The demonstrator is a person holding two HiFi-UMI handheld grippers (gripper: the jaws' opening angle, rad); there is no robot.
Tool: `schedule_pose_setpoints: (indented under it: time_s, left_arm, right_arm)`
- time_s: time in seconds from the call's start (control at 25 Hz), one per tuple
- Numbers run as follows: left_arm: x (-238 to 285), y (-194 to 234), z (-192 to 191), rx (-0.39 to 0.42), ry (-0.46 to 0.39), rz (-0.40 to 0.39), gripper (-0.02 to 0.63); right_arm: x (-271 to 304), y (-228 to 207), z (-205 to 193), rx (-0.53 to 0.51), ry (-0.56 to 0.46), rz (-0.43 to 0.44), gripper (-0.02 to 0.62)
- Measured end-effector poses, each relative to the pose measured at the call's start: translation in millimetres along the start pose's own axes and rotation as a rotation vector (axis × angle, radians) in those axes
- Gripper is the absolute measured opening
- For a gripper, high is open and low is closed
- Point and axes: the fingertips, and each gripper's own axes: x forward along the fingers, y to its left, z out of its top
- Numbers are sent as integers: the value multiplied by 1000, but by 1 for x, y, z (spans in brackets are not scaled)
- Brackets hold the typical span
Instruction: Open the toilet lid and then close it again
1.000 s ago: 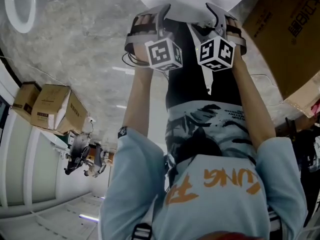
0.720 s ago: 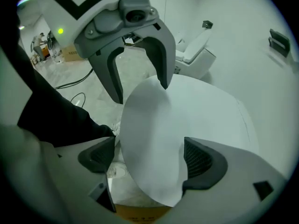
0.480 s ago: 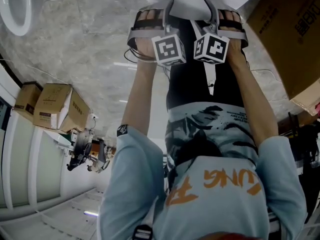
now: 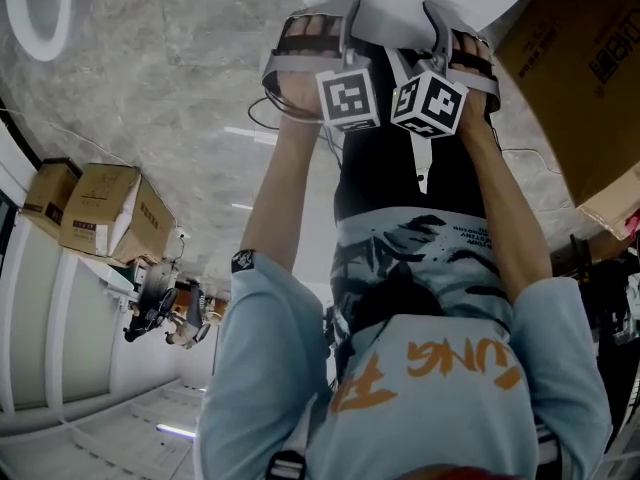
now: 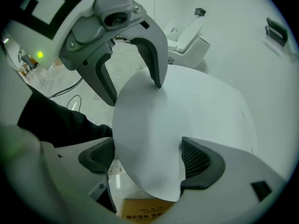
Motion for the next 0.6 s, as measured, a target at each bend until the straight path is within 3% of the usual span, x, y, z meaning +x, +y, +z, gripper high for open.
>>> schedule_pose_setpoints:
  time_s: [0.2, 0.28, 0.4, 0.6]
  left_arm:
    - [-13, 0, 6, -53, -2, 39, 368]
    - [-15, -2, 2, -9, 22, 69, 370]
    - [-19, 7, -11, 126, 98, 160, 380]
    - [-23, 12, -10, 177, 138, 260, 380]
  right_arm:
    - [-19, 0, 5, 76, -11, 3, 445]
    - [-24, 0, 7, 91, -19, 9, 440]
    - [-31, -4, 11, 114, -38, 10, 437]
    - [-44, -7, 12, 127, -61, 5, 425]
